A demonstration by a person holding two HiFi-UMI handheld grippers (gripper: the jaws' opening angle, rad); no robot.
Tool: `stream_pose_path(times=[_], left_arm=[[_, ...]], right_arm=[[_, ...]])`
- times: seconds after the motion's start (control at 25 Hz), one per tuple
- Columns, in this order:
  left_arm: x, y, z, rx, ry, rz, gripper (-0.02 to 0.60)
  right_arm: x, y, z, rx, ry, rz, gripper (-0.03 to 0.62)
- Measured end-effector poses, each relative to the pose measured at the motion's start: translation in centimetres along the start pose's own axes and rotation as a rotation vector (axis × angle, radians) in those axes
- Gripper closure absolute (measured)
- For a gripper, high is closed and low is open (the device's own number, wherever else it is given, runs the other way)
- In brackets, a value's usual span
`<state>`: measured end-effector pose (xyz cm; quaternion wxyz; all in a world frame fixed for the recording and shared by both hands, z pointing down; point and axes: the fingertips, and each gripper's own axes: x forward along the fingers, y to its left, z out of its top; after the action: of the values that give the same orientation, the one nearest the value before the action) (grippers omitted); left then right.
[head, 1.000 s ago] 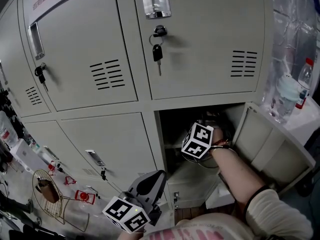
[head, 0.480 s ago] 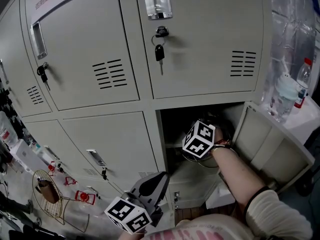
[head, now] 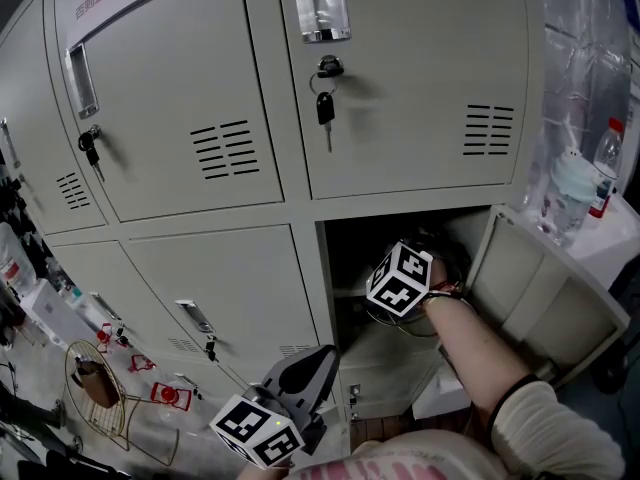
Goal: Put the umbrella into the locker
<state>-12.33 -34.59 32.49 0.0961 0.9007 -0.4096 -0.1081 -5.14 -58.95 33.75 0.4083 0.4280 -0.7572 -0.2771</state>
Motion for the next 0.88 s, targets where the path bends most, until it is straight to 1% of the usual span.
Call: stream_pose_path(times=[0.28,0.44,0.88], left_arm=[[0.0,0.2,0.1,-0.002,-0.006,0.000,0.580],[0.1,0.3,0.1,-0.005,-0.007,-0.001,0.580],[0.4,0.4,0.2,-0.007,-0.011,-0.012,0.580]], right_arm=[[0.1,0.0,0.0,0.019,-0.001,0.011,0.258],[-0.2,0.1,0.2,0.054,-0.023,0.018,0.253],[-2.3,0.0,1.0,0.251,-0.124,0.061,0.258]])
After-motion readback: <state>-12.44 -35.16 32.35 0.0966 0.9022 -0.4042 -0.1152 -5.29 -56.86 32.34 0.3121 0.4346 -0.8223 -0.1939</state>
